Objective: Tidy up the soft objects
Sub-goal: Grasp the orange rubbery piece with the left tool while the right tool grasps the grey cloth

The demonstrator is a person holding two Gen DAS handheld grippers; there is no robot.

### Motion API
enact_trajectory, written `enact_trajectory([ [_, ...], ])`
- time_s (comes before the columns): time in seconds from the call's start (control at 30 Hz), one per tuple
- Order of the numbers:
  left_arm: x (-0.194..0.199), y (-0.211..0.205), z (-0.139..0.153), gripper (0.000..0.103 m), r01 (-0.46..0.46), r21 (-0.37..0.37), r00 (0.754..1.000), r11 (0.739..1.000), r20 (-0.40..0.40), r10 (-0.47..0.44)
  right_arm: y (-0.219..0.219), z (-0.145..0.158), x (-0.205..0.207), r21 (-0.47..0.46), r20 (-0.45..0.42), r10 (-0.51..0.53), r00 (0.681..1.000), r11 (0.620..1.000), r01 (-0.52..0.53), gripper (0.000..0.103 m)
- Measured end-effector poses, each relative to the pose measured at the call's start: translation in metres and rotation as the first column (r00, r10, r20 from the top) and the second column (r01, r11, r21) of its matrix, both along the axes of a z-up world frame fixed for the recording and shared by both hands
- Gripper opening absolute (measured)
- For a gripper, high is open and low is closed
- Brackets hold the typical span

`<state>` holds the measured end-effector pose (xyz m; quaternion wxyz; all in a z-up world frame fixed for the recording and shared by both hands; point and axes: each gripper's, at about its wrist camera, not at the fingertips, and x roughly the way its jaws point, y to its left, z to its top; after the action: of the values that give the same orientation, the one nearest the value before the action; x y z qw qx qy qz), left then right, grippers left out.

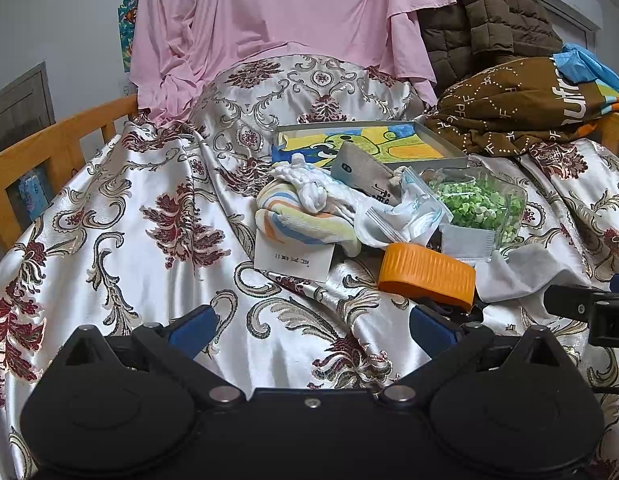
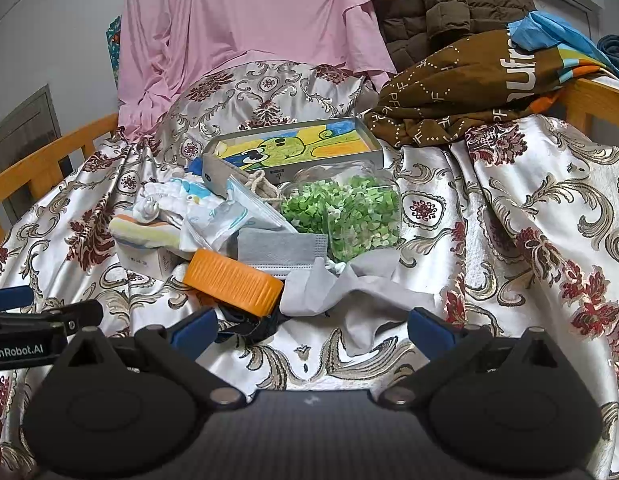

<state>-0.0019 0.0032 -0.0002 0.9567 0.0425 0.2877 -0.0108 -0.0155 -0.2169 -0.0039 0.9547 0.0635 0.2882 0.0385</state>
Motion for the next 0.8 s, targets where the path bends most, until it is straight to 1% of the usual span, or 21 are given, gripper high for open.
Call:
enact_trajectory([
  [0.1, 0.000, 0.001, 0.001, 0.102, 0.001, 0.005, 1.000, 1.000, 0.004, -0.001, 0.000, 0.000, 0.000, -0.001, 0.005, -0.008, 1.000, 1.000, 0.008, 0.103],
  [0.17, 0.003, 0.010, 0.004, 0.102, 0.005, 0.007, 1.000, 1.000, 0.008, -0.005, -0.002, 0.000, 0.001, 0.003, 0.006, -0.013, 1.000, 1.000, 0.013, 0.103],
  [0.33, 0.015, 0.010, 0.009, 0.102, 0.047, 0.007, 0.999, 0.999, 0.003, -0.047, -0.005, -0.001, 0.005, -0.005, 0.000, -0.011, 1.000, 1.000, 0.011, 0.103],
  [0.43, 0.028, 0.008, 0.008, 0.102, 0.086, -0.015, 0.996, 0.996, -0.026, -0.087, -0.005, -0.002, 0.010, -0.037, 0.001, 0.001, 1.000, 0.999, -0.001, 0.103],
  [0.5, 0.039, 0.006, 0.005, 0.102, 0.113, -0.035, 0.992, 0.993, -0.051, -0.114, -0.005, -0.003, 0.015, -0.073, 0.008, 0.008, 1.000, 0.997, -0.007, 0.103],
  [0.6, 0.055, 0.000, -0.001, 0.102, 0.140, -0.065, 0.987, 0.988, -0.065, -0.144, -0.004, -0.004, 0.022, -0.136, 0.032, 0.010, 0.999, 0.991, -0.005, 0.103],
  [0.8, 0.087, -0.016, -0.009, 0.102, 0.211, -0.124, 0.971, 0.970, -0.089, -0.222, -0.007, -0.013, 0.044, -0.156, 0.060, 0.045, 0.997, 0.987, -0.035, 0.103],
])
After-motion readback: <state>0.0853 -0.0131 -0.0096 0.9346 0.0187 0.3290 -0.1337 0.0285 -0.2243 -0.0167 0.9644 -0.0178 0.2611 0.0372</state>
